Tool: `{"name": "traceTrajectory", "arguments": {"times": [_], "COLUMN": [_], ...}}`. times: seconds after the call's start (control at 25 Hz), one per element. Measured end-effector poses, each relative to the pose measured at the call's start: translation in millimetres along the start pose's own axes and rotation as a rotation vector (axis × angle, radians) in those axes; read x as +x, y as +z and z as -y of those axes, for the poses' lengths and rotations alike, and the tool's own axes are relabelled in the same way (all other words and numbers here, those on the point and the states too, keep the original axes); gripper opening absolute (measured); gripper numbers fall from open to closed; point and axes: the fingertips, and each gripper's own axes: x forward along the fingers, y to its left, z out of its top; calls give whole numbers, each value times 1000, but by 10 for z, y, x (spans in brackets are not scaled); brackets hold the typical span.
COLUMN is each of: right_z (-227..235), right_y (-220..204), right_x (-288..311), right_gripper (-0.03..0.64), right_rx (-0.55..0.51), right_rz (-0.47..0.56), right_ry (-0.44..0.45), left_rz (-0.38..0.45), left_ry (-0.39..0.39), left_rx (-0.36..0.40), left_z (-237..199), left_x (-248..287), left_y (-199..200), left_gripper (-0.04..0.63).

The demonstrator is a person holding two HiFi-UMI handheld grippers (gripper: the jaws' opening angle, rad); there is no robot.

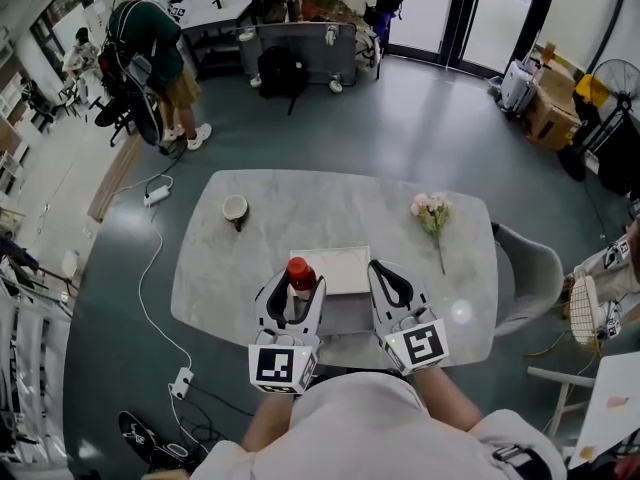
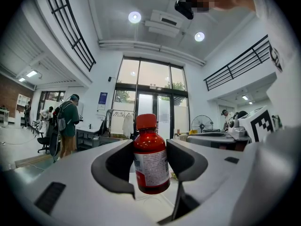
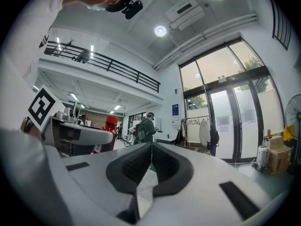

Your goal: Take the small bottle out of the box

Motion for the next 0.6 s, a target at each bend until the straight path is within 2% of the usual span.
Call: {"name": "traceTrajectory", "arguments": {"times": [0.6], "right_z": [-30], "right_y": [10], "right_x": [-21], "right_gripper": [26], "right_rx": [-8], "right_rz": [-7], "right_ry": [2], "left_rz": [-5], "left_ry": [-8], "left_rx": [5], "left_z": [37], "left_x": [-21], "left_y": [4], "left_gripper": [222]}}
